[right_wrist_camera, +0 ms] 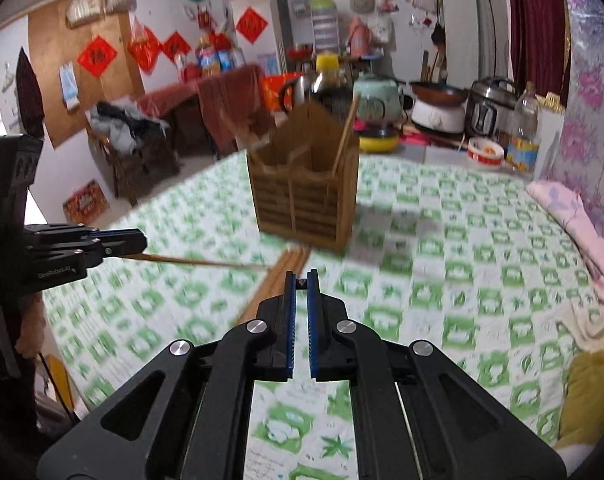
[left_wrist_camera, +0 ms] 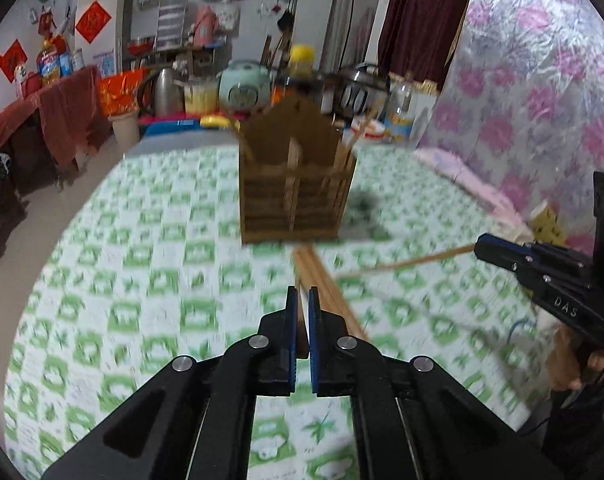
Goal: Organize utensils
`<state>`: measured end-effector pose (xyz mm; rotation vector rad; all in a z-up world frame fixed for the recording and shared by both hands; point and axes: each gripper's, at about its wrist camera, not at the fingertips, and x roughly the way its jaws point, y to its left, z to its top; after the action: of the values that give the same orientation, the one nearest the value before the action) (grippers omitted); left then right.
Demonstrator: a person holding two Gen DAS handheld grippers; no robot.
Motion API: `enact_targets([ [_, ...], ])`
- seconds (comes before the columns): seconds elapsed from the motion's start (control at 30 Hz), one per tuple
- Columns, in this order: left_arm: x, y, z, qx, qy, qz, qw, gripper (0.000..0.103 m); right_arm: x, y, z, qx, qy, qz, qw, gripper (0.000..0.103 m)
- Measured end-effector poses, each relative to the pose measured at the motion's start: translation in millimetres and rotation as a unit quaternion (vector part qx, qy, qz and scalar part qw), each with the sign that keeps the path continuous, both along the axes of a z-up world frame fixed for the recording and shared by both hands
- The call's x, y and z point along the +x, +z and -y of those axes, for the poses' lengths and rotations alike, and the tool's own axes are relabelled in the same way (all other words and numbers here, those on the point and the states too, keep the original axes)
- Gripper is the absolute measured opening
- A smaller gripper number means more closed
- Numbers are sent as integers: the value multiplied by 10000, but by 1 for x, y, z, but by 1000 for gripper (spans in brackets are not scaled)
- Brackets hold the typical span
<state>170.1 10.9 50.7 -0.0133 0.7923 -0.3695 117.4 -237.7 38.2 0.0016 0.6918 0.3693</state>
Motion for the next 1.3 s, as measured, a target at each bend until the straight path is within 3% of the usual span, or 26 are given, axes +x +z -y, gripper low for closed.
enact_targets([
  [0.13, 12, 18, 10, 28, -58, 152, 9999, 5, 16, 7, -1, 148, -55, -44, 9999, 6],
  [0.4, 46, 11, 26, -106, -83, 144, 9998, 6, 36, -3, -6, 361, -109, -160, 9992, 7],
  [0.63, 65, 22, 23, -272, -35, 216, 9994, 6, 48, -5, -4, 407, -213, -179, 9988, 6],
  [0.8, 78, 59, 18, -316, 33, 487, 9983, 6, 56, 33, 1, 503, -242, 211, 9982, 6],
  [1.0, 96, 118, 15, -354, 274, 1143, 9924, 6, 72, 77, -3, 648, -287, 721, 9949, 6],
  [1.13, 114, 144, 19, -454, 326, 1350, 9893, 6, 87, 92, -8, 757, -301, 880, 9928, 6],
  [1.2, 121, 143, 22, -501, 196, 1193, 9914, 6, 93, 90, -10, 850, -260, 830, 9926, 6],
  [1.27, 122, 120, 22, -488, -24, 778, 9958, 6, 96, 85, -13, 854, -189, 771, 9932, 6],
  [1.3, 121, 109, 19, -429, -45, 647, 9970, 13, 98, 81, -15, 803, -160, 743, 9939, 6],
])
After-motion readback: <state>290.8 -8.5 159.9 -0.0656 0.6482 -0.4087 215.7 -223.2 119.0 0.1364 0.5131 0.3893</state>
